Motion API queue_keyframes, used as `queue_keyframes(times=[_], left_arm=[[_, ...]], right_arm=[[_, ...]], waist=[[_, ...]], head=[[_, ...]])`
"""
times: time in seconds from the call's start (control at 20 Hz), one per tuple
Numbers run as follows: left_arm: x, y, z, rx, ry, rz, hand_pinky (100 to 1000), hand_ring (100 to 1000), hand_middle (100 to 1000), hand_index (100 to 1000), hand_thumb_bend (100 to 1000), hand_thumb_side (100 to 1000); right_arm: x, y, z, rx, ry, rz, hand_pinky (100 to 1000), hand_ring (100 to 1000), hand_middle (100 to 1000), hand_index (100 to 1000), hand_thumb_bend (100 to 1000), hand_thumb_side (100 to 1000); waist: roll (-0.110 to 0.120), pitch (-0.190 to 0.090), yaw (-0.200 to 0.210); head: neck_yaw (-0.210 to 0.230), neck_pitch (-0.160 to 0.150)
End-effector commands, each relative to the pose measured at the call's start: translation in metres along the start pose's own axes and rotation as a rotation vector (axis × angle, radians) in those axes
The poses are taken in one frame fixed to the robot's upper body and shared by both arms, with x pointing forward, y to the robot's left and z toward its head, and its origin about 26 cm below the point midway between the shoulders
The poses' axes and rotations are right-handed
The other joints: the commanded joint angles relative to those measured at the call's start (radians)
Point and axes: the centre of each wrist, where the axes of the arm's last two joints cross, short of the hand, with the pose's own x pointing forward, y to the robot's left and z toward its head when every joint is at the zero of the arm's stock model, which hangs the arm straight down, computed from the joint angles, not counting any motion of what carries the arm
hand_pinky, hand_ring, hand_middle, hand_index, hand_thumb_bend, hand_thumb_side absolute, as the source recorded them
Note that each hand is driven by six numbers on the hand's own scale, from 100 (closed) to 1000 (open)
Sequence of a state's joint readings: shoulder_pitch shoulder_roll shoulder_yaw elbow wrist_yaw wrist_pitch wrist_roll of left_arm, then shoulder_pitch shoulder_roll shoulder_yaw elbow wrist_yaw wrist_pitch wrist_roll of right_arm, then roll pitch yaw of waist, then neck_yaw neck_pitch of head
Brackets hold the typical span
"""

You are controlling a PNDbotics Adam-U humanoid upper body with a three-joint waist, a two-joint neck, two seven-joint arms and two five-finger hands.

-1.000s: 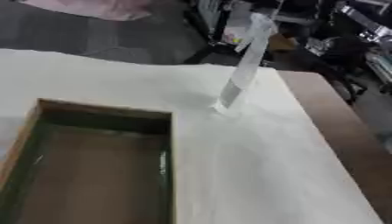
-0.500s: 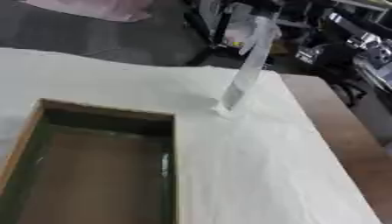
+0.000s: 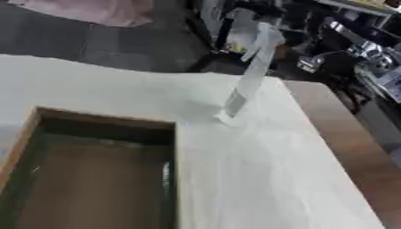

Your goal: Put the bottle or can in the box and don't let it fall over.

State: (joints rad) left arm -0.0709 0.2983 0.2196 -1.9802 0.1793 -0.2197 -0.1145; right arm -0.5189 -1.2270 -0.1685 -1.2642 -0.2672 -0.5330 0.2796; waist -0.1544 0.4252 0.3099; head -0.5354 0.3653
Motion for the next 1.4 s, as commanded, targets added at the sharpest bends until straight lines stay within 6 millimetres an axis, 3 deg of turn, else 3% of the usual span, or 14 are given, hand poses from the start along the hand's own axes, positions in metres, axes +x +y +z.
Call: queue_keyframes(times=[0.05,0.85,1.4], left_arm=[[0.0064,0.0025,-0.0027,-0.01,-0.023,-0.022,597,366,760,843,136,831],[0.0045,-0.0001,0.0002,-0.01,-0.012,-0.032,598,363,762,843,135,840],[0.0034,-0.0013,0.0019,-0.01,-0.004,-0.041,599,362,764,843,134,845]], right_arm=[[0.0098,-0.0237,-0.0018,-0.028,-0.016,0.045,933,1000,1000,919,339,327],[0.0061,-0.0195,0.006,-0.043,-0.019,0.018,938,1000,1000,919,320,343],[0.0074,-0.0167,0.007,-0.061,-0.032,0.007,934,1000,996,917,325,340]], waist=[[0.008,-0.014,0.002],[0.006,0.019,0.003],[0.0,0.037,0.006]], head=[[-0.011,-0.018],[-0.038,-0.004],[-0.038,-0.02]])
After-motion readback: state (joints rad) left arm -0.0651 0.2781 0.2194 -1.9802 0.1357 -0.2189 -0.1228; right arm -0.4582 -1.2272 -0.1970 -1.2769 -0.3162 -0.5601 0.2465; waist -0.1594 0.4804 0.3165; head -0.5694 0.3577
